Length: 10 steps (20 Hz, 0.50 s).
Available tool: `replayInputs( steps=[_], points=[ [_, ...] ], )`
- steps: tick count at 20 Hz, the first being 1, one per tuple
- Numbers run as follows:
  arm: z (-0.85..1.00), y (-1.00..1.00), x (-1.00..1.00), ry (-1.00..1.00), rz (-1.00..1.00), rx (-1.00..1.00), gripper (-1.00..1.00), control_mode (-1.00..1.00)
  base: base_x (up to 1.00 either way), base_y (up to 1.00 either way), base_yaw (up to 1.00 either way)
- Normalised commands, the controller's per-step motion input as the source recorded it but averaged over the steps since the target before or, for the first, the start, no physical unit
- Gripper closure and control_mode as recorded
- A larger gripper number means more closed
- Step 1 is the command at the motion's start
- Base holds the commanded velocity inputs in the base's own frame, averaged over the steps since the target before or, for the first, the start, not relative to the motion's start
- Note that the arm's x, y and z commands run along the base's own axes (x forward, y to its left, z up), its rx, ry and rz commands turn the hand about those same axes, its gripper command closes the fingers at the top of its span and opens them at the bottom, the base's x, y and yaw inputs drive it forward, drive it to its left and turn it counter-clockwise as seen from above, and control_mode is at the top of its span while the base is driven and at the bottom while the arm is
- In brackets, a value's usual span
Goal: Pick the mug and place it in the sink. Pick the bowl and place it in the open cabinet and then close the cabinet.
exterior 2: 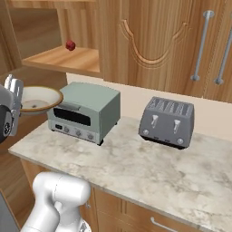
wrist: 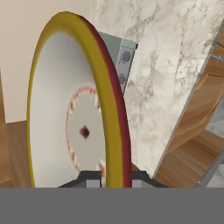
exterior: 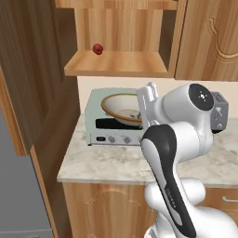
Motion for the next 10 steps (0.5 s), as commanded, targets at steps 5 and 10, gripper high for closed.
replayInputs(
  steps=[5,10],
  points=[
    [0.00,0.00,0.00,0.00,0.00,0.00,1.00,1.00,0.33,-0.46,0.03],
    [0.00,0.00,0.00,0.00,0.00,0.00,1.00,1.00,0.32,-0.42,0.12]
  ],
)
